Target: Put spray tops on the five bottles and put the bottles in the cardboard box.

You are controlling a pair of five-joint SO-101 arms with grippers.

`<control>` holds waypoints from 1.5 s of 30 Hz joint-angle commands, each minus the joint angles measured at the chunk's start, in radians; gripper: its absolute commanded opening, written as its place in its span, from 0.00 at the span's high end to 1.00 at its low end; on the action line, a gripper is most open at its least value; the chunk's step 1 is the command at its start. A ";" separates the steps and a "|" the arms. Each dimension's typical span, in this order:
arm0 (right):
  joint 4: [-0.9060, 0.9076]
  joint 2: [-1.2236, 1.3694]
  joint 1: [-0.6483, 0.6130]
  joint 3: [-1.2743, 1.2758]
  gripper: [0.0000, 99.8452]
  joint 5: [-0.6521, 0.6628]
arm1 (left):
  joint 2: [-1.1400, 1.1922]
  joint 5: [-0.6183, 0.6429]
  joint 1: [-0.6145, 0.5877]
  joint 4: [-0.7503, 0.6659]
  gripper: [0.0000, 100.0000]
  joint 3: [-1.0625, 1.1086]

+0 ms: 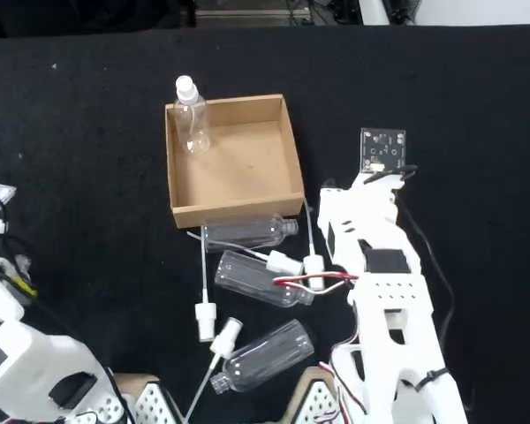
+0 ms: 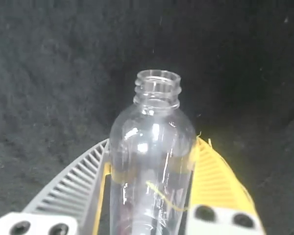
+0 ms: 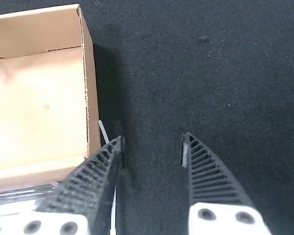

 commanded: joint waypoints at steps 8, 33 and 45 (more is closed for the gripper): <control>-0.025 -0.031 -0.005 -0.008 0.82 0.003 | -0.021 0.252 0.053 -0.055 0.98 -0.042; -0.017 -0.035 -0.002 -0.008 0.82 0.003 | -0.417 0.864 0.509 -0.546 0.97 0.292; 0.127 -0.035 -0.005 -0.076 0.82 0.003 | -0.428 0.864 0.515 -0.718 0.97 0.492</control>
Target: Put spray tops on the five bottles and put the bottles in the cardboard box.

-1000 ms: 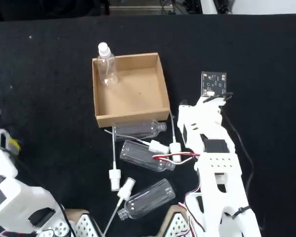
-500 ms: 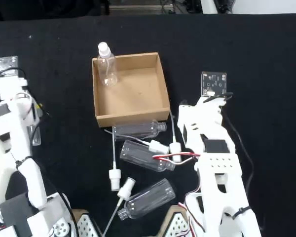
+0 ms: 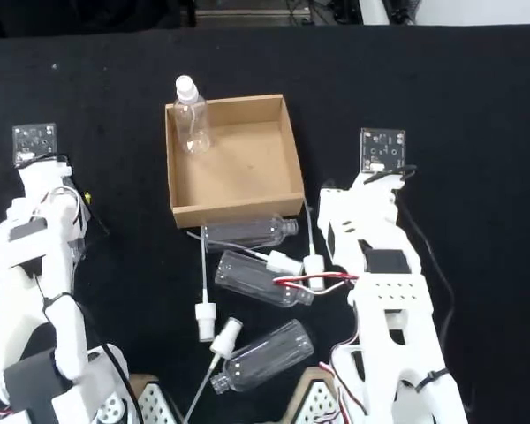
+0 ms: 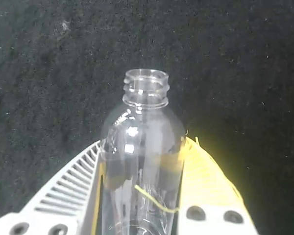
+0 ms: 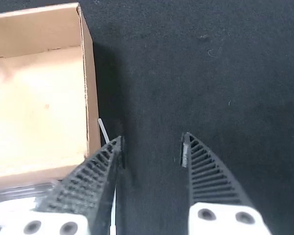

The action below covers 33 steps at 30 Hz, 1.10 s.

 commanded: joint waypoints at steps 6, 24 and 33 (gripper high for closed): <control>0.127 -0.028 -0.006 -0.097 0.82 0.005 | -0.037 0.009 0.013 -0.017 0.97 0.002; 0.127 -0.028 -0.006 -0.094 0.82 0.005 | -0.422 0.009 0.110 -0.026 0.97 0.229; 0.135 -0.035 -0.005 -0.094 0.82 0.005 | -0.445 0.008 0.110 -0.230 0.97 0.384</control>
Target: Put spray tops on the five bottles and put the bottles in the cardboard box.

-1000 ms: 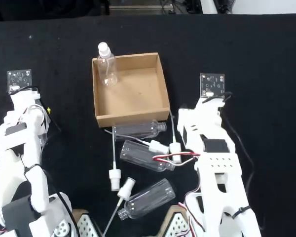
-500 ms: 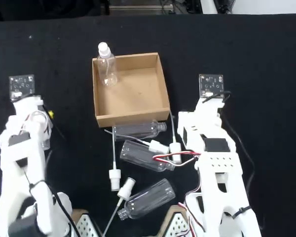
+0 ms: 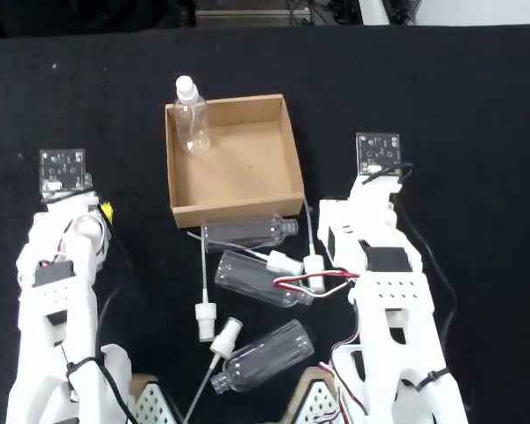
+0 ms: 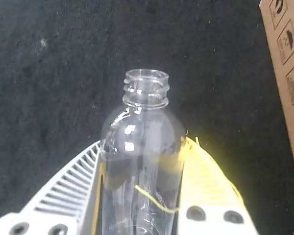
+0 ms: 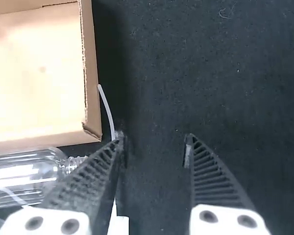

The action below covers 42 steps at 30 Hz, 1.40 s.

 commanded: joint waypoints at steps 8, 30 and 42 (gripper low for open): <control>0.034 -0.036 -0.006 -0.087 0.82 0.023 | -0.040 0.015 0.013 -0.450 0.97 0.216; 0.161 -0.035 -0.006 -0.153 0.82 0.115 | -0.041 0.184 0.010 -0.450 0.97 0.222; 0.161 -0.035 -0.008 -0.130 0.82 0.114 | -0.041 0.186 0.012 -0.451 0.97 0.222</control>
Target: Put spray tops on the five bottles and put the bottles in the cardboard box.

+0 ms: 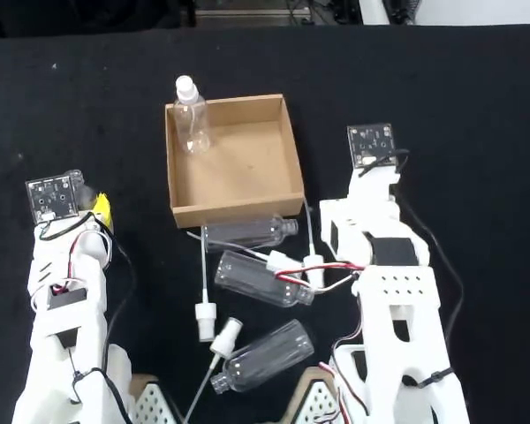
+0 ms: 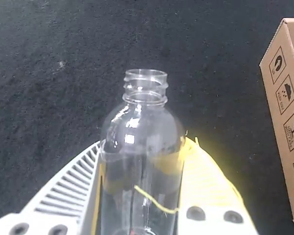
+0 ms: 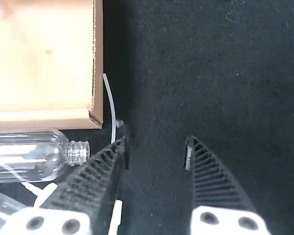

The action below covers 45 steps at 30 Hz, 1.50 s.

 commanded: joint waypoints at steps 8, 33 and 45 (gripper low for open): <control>0.023 -0.035 -0.014 -0.016 0.82 0.005 | -0.021 0.012 0.013 -0.025 0.97 -0.005; 0.058 -0.027 -0.137 0.128 0.75 0.028 | -0.021 0.012 0.013 -0.025 0.97 -0.005; 0.025 0.229 -0.133 0.047 0.75 0.028 | -0.021 0.012 0.013 -0.025 0.97 -0.005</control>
